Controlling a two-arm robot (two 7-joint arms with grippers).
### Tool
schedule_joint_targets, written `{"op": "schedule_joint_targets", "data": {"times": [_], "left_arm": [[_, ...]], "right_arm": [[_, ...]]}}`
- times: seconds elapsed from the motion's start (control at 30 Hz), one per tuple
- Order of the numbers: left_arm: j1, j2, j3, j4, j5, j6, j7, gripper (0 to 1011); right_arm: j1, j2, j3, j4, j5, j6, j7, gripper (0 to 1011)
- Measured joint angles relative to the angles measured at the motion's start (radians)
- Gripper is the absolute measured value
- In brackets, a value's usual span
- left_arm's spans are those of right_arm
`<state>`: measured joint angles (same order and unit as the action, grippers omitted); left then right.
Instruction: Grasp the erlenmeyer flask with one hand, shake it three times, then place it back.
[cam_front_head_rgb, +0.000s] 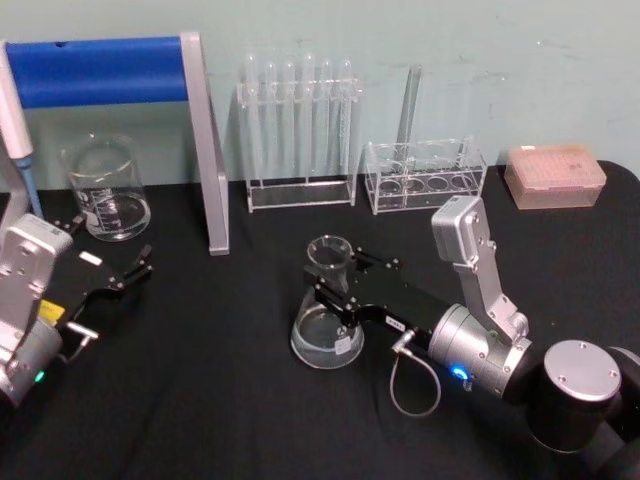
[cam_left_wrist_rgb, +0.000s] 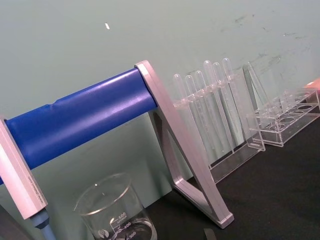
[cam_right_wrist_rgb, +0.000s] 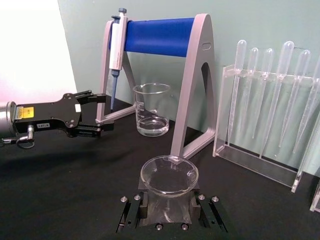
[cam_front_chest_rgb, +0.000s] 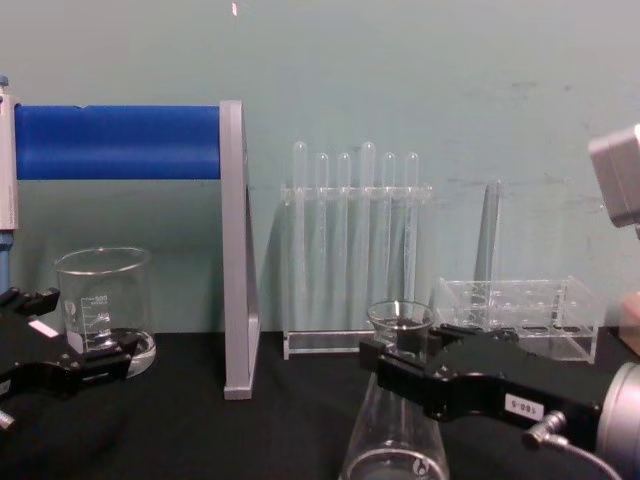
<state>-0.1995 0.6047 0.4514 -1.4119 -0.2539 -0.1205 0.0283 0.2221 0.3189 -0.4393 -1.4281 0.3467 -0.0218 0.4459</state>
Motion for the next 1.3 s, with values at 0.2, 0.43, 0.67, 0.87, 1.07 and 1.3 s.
{"op": "schedule_joint_targets", "data": {"times": [0.2, 0.43, 0.67, 0.87, 1.07, 1.3], "left_arm": [[0.0, 0.0, 0.0, 0.0, 0.0, 0.0, 0.0, 1001], [0.0, 0.0, 0.0, 0.0, 0.0, 0.0, 0.0, 1001], [0.0, 0.0, 0.0, 0.0, 0.0, 0.0, 0.0, 1001], [0.0, 0.0, 0.0, 0.0, 0.0, 0.0, 0.0, 1001], [0.0, 0.0, 0.0, 0.0, 0.0, 0.0, 0.0, 1001], [0.0, 0.0, 0.0, 0.0, 0.0, 0.0, 0.0, 1001]], "right_arm": [[0.0, 0.001, -0.002, -0.003, -0.003, 0.005, -0.005, 449], [-0.001, 0.001, -0.002, -0.003, -0.004, 0.006, -0.005, 449], [-0.001, 0.001, -0.002, -0.003, -0.004, 0.006, -0.005, 449], [-0.001, 0.0, -0.001, -0.003, -0.004, 0.005, -0.004, 596], [-0.001, 0.0, -0.001, -0.003, -0.004, 0.005, -0.004, 786], [-0.001, 0.0, 0.0, -0.003, -0.004, 0.004, -0.004, 964]]}}
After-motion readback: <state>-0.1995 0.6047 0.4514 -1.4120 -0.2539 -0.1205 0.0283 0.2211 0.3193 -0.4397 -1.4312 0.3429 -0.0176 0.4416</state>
